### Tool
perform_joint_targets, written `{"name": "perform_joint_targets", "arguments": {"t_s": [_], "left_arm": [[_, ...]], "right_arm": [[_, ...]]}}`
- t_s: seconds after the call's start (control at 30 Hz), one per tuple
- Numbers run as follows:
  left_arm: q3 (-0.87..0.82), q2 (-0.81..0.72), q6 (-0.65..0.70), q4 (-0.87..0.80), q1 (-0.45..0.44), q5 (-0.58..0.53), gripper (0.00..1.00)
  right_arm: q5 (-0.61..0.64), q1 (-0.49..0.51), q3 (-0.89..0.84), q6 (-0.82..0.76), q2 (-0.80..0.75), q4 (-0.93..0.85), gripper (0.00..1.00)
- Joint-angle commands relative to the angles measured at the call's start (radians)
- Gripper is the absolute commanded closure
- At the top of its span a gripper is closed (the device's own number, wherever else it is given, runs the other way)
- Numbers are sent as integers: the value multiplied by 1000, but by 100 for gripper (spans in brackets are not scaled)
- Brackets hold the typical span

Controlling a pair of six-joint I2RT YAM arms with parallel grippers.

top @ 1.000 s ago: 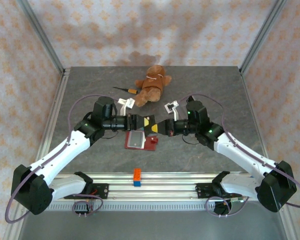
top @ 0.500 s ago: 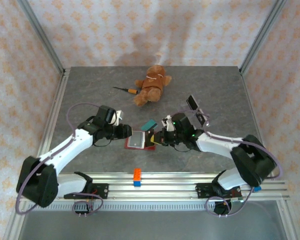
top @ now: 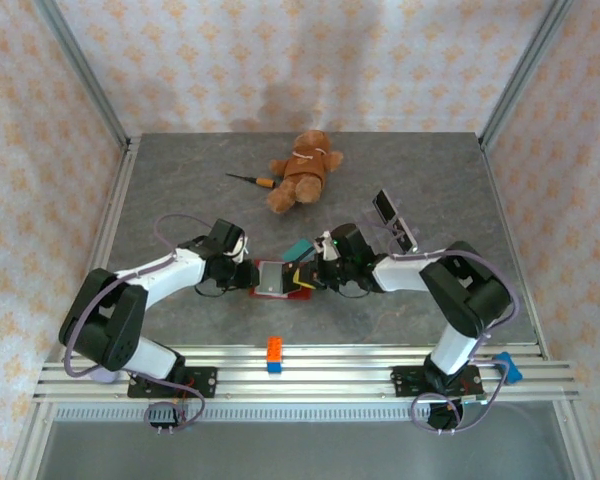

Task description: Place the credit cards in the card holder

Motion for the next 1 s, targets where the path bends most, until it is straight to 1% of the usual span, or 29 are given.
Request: {"name": "perform_joint_targets", "arguments": {"t_s": [0.0, 0.17, 0.37, 0.47, 0.6, 0.97], "left_arm": [[5, 27, 24, 19, 4, -22, 75], [12, 45, 24, 17, 4, -25, 77], [-11, 13, 12, 35, 3, -28, 79], [6, 18, 19, 5, 4, -29, 80], [-8, 5, 9, 20, 3, -26, 82], [18, 2, 21, -22, 4, -38, 84]], "right_arm": [[-40, -8, 21, 30, 35, 72, 100], [-51, -18, 20, 27, 64, 81, 100], [-59, -20, 25, 23, 89, 83, 100], [-53, -22, 22, 40, 104, 89, 100], [-70, -22, 33, 63, 127, 110, 100], [-21, -21, 34, 142, 170, 193, 100]]}}
